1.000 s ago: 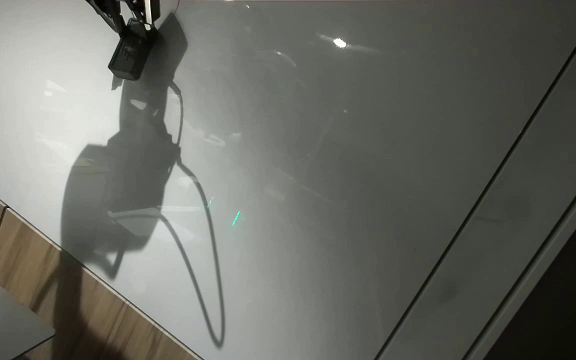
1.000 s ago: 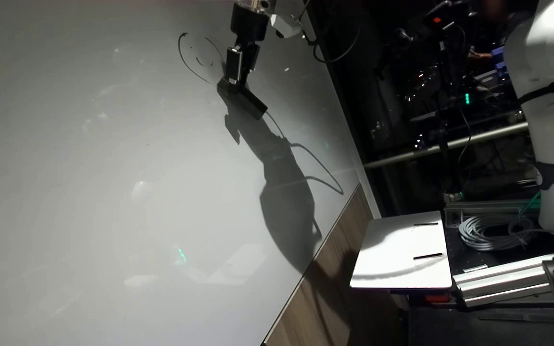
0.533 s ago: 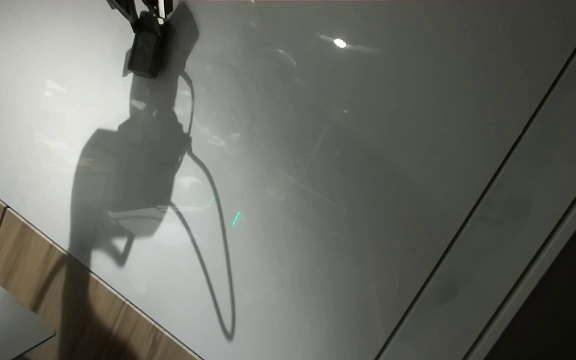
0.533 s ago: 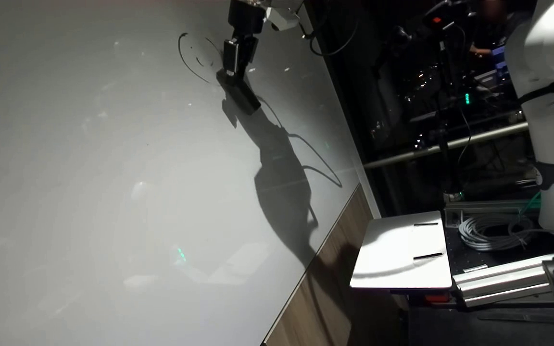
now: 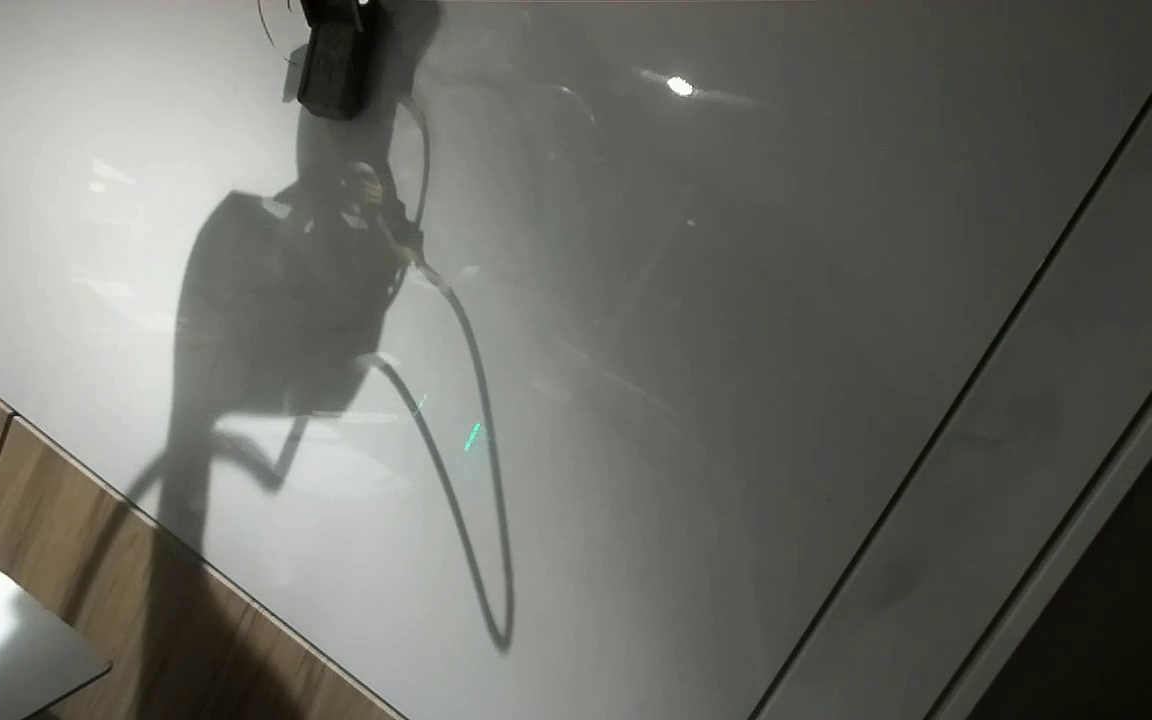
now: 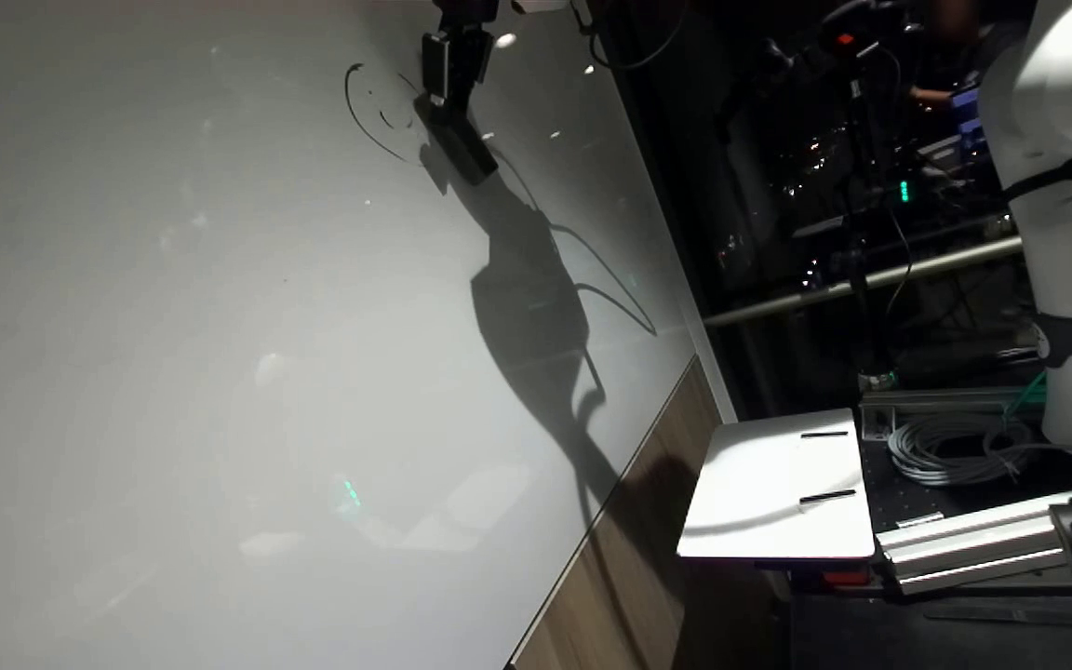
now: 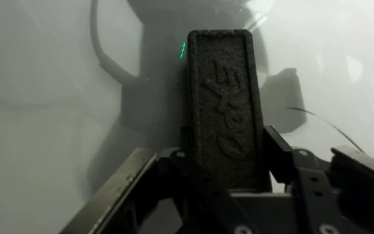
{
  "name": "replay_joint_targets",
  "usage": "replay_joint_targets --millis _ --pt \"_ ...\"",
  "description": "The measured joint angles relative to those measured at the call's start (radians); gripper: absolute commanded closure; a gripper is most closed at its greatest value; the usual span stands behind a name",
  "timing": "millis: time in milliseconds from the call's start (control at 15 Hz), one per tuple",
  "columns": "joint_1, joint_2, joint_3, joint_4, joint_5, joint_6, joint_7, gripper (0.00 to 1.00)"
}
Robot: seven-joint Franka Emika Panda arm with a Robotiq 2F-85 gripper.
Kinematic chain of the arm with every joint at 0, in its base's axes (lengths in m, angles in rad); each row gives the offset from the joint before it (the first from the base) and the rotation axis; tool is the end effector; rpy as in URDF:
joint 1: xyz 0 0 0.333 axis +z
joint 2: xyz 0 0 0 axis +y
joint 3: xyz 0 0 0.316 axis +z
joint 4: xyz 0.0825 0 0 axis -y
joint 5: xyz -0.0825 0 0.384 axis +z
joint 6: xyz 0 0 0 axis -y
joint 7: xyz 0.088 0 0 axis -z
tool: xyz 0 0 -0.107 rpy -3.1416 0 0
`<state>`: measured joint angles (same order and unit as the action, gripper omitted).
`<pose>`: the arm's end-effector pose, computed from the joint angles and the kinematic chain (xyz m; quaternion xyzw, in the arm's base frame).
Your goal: Erase the drawing on the white board
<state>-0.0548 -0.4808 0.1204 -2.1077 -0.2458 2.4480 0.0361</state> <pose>0.4527 0.0440 0.7018 0.9066 0.0735 0.3986 0.1172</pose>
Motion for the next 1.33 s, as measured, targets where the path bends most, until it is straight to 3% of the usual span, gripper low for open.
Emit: replay_joint_targets --millis 333,600,933,1333 --pt "0.013 0.000 0.027 0.101 0.000 -0.025 0.012 0.70" --pt "0.048 -0.004 0.095 0.163 0.000 -0.026 0.054 0.70" --pt "0.071 0.006 0.166 0.132 -0.001 -0.024 0.105 0.70" --pt "0.055 0.057 0.161 0.073 -0.044 0.018 0.114 0.70"
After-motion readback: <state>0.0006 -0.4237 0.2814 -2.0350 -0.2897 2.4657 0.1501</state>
